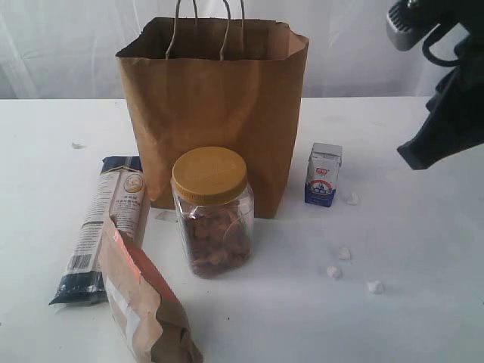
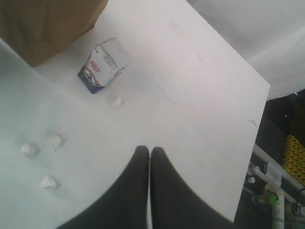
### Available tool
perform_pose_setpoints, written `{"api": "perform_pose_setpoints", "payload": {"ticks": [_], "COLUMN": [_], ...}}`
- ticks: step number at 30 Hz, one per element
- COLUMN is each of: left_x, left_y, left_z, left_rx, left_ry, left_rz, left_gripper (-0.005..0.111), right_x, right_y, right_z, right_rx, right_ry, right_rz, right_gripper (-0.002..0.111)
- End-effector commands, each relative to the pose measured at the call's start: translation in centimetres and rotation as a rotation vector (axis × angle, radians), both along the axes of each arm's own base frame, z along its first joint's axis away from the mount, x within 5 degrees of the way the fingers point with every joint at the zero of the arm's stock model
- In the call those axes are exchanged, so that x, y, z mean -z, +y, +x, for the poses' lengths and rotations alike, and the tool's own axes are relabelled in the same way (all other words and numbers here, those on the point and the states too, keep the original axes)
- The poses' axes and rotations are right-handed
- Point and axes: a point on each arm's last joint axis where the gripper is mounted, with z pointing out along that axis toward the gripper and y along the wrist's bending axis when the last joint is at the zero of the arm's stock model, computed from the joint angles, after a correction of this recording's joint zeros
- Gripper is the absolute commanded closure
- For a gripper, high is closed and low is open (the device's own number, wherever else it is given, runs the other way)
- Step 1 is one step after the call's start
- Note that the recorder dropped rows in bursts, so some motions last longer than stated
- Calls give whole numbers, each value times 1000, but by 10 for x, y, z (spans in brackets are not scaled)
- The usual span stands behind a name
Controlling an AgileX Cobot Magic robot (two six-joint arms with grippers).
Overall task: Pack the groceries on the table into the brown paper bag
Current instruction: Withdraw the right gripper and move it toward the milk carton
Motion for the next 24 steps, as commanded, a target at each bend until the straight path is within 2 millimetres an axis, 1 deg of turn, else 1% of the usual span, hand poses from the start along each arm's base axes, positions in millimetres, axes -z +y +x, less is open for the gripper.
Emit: {"api": "perform_pose_setpoints", "payload": {"ticks": [1, 2, 3, 5, 7, 8, 9, 10, 11, 14, 16, 17, 19, 20, 21, 23, 24], "left_x": [0, 0, 0, 0, 0, 0, 0, 0, 0, 0, 0, 0, 0, 0, 0, 0, 0], "left_y": [0, 0, 0, 0, 0, 0, 0, 0, 0, 0, 0, 0, 0, 0, 0, 0, 0], "left_z": [0, 0, 0, 0, 0, 0, 0, 0, 0, 0, 0, 0, 0, 0, 0, 0, 0], "left_rx": [3, 3, 3, 3, 3, 3, 3, 3, 3, 3, 3, 3, 3, 3, 3, 3, 3], "left_ry": [-4, -4, -4, -4, -4, -4, -4, -4, -4, -4, -4, -4, -4, -4, -4, -4, -4], "left_rz": [-5, -5, -5, -5, -5, -5, -5, -5, -5, -5, -5, -5, -5, -5, -5, -5, -5], "left_gripper": [107, 107, 107, 107, 107, 107, 107, 107, 107, 107, 107, 107, 107, 107, 107, 107, 107], "right_x": [15, 23, 26, 44, 72, 93, 106, 115, 120, 121, 120, 120, 120, 122, 123, 126, 128], "right_y": [-2, -6, -8, -17, -24, -23, -19, -13, -9, -9, -9, -9, -9, -9, -9, -10, -10], "right_z": [8, 20, 25, 46, 65, 71, 72, 72, 73, 81, 83, 83, 82, 81, 80, 77, 77], "right_rx": [37, 97, 118, 202, 249, 235, 190, 128, 83, 52, 37, -2, -53, -68, -82, -94, -93], "right_ry": [38, 55, 66, 126, 270, 435, 572, 660, 688, 620, 594, 591, 593, 602, 610, 631, 640], "right_rz": [-45, -49, -54, -40, 9, 55, 92, 126, 136, 110, 100, 76, 46, 37, 31, 24, 24], "right_gripper": [108, 108, 108, 108, 108, 108, 108, 108, 108, 108, 108, 108, 104, 101, 95, 80, 70]}}
